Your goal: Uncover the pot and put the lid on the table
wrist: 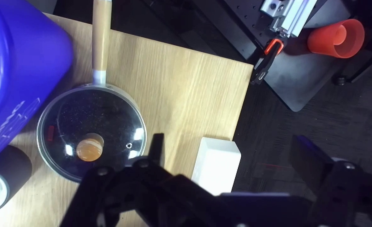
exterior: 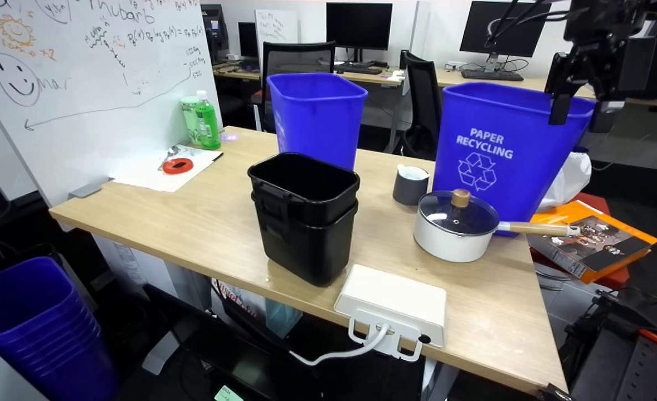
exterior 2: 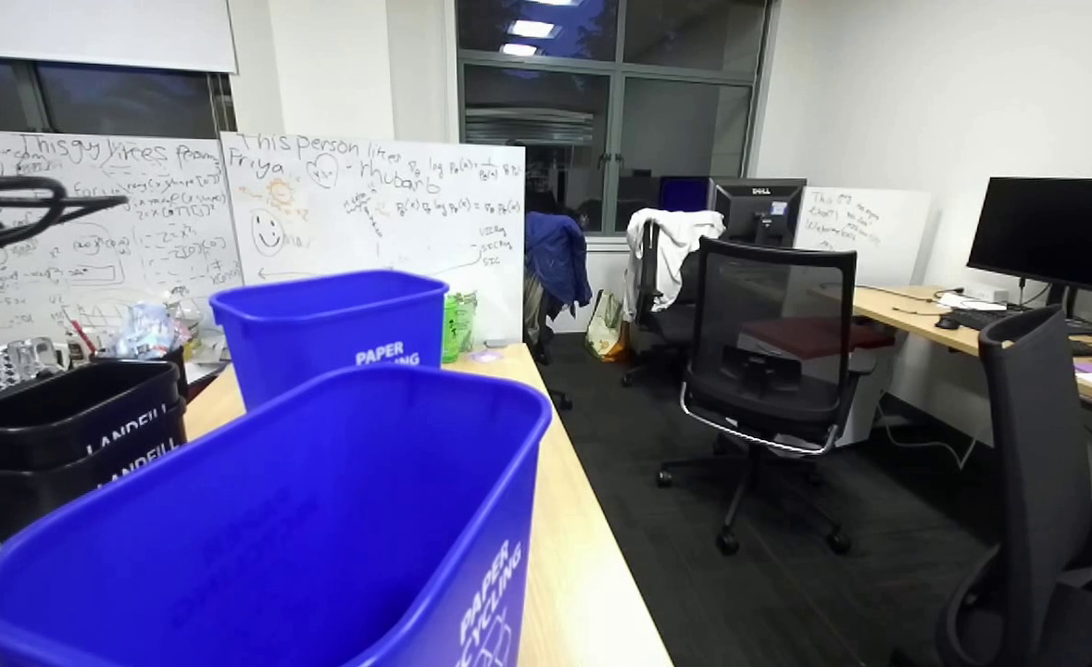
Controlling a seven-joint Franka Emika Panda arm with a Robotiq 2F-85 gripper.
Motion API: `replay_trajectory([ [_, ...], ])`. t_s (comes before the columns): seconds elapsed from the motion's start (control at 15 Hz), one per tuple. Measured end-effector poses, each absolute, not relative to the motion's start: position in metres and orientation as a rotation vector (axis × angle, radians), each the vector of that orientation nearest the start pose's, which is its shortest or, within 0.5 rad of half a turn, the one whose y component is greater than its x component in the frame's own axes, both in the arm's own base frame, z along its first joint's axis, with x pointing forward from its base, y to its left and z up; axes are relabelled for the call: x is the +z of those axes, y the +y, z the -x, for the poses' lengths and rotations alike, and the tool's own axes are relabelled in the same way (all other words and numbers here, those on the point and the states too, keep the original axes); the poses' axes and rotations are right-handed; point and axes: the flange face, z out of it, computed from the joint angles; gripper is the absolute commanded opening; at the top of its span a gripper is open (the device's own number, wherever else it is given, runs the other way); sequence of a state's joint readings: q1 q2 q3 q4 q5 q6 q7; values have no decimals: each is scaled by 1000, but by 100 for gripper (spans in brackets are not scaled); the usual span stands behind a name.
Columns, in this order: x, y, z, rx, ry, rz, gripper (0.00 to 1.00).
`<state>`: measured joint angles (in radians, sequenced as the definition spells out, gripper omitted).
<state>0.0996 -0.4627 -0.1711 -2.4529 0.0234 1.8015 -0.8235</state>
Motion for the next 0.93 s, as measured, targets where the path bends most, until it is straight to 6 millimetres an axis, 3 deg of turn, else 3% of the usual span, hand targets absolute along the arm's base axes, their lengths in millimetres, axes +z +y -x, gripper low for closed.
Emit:
replay_trajectory([
  [0.47, 442, -18, -381, 201, -1195, 2717, 100],
  [0.93, 392, 17, -387, 103, -1613, 2482, 100],
])
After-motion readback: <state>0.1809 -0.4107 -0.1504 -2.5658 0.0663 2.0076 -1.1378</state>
